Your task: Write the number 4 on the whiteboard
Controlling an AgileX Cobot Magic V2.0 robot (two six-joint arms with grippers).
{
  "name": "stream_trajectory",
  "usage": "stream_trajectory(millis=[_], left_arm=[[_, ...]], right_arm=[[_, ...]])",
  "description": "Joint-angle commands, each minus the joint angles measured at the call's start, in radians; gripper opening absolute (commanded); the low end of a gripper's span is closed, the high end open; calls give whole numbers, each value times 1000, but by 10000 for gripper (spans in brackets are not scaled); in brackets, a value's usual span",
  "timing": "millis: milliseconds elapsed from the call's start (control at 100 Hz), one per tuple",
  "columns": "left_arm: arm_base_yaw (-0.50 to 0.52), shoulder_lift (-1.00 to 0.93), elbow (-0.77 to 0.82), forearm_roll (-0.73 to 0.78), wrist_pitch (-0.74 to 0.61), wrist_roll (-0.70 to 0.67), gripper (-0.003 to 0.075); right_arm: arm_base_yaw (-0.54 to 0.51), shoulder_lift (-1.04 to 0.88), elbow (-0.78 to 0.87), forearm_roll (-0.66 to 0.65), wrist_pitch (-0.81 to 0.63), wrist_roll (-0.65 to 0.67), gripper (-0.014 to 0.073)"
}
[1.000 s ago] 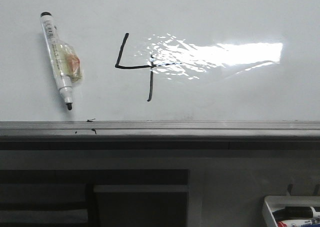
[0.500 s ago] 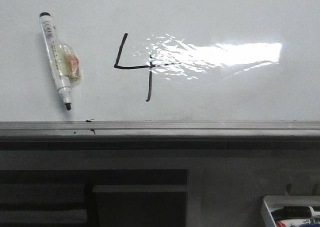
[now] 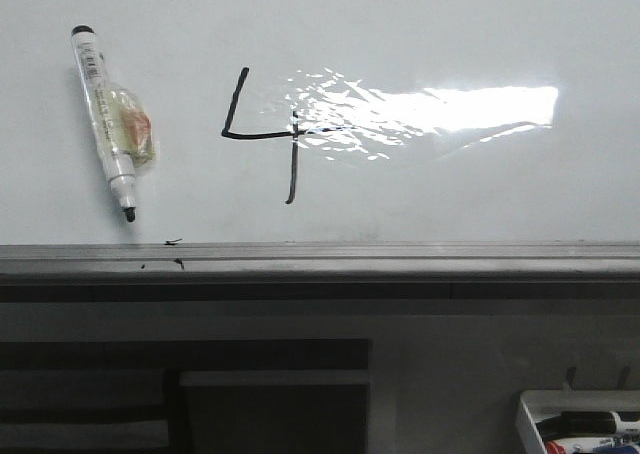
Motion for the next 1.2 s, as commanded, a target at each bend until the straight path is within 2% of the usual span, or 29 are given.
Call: stream_trajectory(millis=[0,140,350,530,770,1190], left_arm=[[3,-28,17,0,-64,-11,-20],[3,-28,17,0,-64,-11,-20],[3,-28,17,0,-64,-11,-20],[3,-28,17,0,-64,-11,-20],[3,-28,17,0,-64,-11,-20],[3,-28,17,0,-64,-11,-20]], right_arm=[[-79,6,0,-8,-87,9,-62],[-171,-72,56,-8,-73,13,-62],[-251,-194,147,-8,-9,19,-62],[-253,-258,156,-8,191,19,-62],[-253,-258,159,-8,312,19,-62],[-253,-258,157,-8,332,19,-62]])
